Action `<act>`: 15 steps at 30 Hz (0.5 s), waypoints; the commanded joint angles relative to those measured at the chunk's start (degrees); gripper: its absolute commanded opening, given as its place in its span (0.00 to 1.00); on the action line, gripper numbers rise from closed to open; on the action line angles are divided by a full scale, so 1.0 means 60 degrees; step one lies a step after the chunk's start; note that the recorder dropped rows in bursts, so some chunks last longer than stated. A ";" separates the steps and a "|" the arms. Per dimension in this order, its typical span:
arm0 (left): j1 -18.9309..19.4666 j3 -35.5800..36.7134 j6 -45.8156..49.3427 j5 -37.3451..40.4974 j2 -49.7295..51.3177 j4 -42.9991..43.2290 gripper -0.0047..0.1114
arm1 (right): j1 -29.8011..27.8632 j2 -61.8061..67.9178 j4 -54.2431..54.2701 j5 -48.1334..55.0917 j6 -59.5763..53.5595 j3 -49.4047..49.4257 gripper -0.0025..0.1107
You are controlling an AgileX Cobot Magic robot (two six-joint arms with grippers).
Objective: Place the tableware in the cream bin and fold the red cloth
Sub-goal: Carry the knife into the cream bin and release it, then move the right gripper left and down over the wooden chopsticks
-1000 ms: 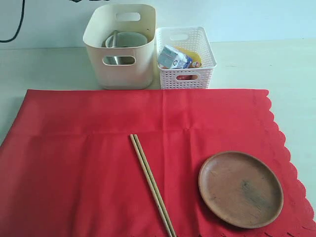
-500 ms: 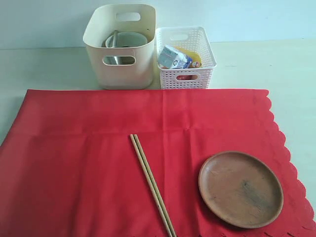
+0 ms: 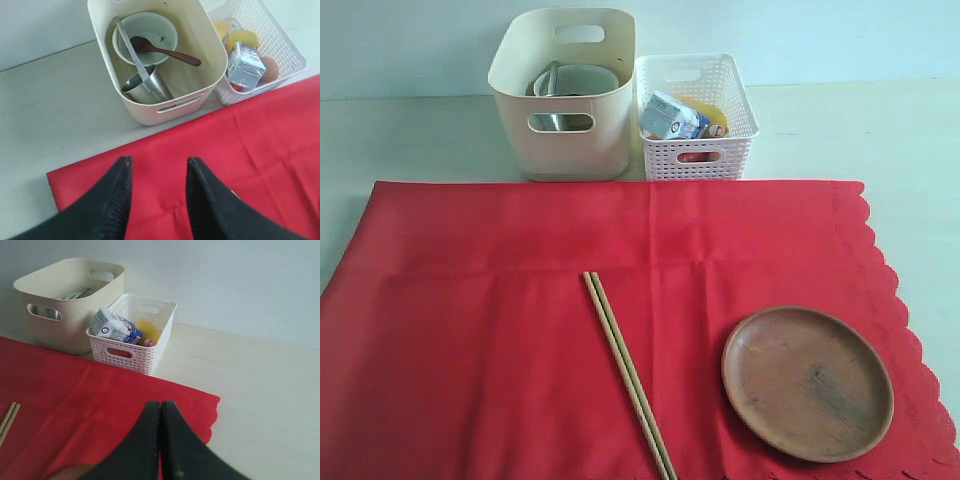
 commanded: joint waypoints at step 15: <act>-0.0015 0.4089 0.0254 -0.1265 -0.3008 -0.0021 0.35 | -0.0007 0.0236 0.1239 0.0627 -0.0638 0.0031 0.02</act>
